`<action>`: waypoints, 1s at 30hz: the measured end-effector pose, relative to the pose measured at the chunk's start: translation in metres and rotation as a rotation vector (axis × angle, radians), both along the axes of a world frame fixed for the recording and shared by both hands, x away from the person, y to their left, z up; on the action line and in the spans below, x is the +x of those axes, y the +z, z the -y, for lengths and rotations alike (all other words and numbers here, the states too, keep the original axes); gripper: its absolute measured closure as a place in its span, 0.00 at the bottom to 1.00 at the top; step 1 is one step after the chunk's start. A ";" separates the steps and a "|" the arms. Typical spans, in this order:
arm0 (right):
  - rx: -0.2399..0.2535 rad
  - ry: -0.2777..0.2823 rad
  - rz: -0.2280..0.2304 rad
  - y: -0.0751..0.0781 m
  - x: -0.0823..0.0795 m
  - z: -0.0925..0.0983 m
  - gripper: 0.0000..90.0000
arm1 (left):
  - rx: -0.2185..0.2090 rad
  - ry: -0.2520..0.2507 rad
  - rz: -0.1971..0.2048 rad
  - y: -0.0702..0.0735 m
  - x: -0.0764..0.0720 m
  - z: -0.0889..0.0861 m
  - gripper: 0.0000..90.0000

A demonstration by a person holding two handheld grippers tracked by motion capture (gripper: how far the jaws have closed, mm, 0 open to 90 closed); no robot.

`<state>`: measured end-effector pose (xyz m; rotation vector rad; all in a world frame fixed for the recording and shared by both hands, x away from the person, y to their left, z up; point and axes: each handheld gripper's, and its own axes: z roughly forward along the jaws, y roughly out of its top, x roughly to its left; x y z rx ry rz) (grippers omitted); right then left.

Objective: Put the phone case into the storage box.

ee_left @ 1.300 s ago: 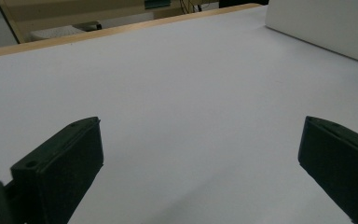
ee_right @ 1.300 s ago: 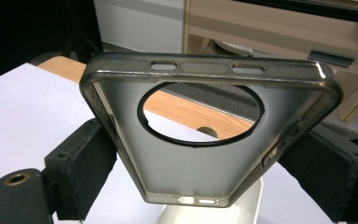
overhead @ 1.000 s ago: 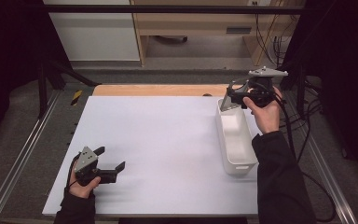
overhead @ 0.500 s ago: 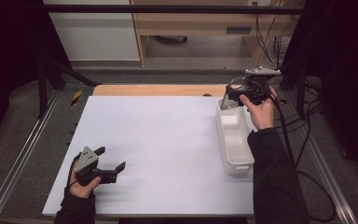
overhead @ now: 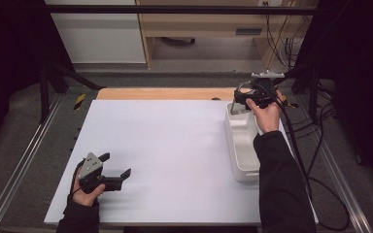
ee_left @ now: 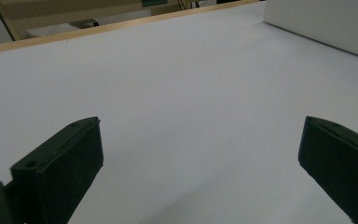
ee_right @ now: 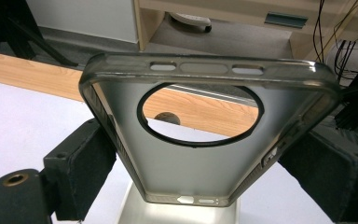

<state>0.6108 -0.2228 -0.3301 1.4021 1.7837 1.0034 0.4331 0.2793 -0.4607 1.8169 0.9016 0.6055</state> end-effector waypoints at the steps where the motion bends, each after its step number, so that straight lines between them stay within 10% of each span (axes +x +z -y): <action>1: -0.002 0.000 -0.003 -0.001 0.001 -0.001 0.13 | -0.001 0.001 0.000 0.000 0.000 0.000 0.00; 30: -0.009 -0.054 -0.069 -0.036 0.025 -0.010 0.13 | 0.009 -0.011 0.002 -0.001 0.001 0.002 0.00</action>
